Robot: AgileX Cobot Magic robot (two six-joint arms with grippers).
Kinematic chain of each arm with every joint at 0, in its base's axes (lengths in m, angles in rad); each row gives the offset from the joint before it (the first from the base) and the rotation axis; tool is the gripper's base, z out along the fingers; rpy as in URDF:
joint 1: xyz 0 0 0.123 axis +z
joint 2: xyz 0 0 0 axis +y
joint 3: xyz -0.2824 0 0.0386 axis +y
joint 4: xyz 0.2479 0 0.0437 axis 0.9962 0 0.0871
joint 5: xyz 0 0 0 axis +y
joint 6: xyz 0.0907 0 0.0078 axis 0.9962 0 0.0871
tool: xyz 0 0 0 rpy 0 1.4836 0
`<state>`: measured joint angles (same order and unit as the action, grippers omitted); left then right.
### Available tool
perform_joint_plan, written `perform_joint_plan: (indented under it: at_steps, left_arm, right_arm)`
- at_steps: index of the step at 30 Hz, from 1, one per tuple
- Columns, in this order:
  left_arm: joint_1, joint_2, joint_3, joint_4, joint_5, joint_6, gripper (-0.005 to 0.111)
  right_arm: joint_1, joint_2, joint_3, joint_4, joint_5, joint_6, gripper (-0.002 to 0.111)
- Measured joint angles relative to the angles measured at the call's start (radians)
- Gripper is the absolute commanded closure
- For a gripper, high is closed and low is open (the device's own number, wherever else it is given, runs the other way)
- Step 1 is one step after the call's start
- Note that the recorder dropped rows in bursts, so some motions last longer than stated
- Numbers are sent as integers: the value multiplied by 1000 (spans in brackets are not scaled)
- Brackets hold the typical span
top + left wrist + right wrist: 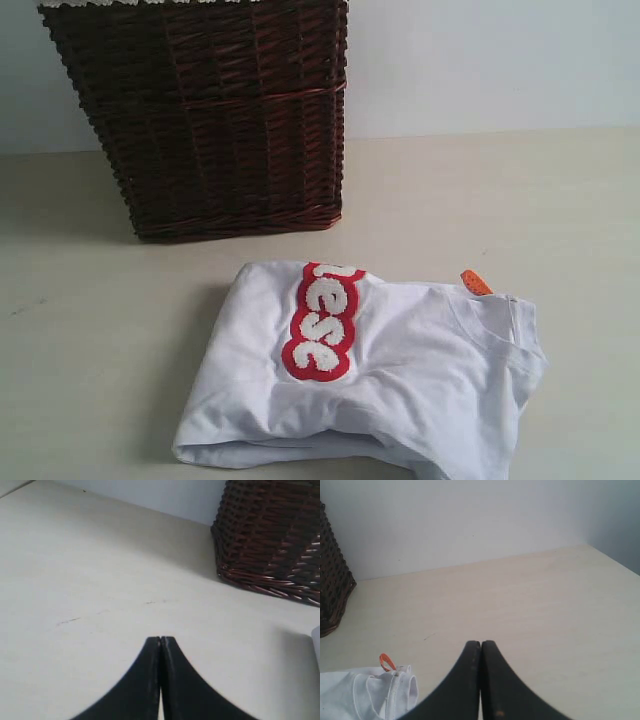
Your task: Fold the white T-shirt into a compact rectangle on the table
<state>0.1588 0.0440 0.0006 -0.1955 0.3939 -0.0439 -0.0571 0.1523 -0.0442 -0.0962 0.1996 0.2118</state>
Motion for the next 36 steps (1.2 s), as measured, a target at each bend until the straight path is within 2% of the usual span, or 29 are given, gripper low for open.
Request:
perform_joint_plan:
  at_steps: [5,11,17,20,36]
  left_arm:
    - [0,0,0,-36,-4,67,107]
    - [-9,-31,0,-91,-21,261,107]
    - [-124,-37,0,-95,-21,355,107]
    - [-158,-37,0,-95,-21,393,107]
    - [-164,-37,0,-93,-21,462,107]
  right_arm:
    - [0,0,0,0,0,0,108]
    - [0,0,0,0,0,0,108]
    - [0,0,0,0,0,0,108]
    - [0,0,0,0,0,0,108]
    - [0,0,0,0,0,0,108]
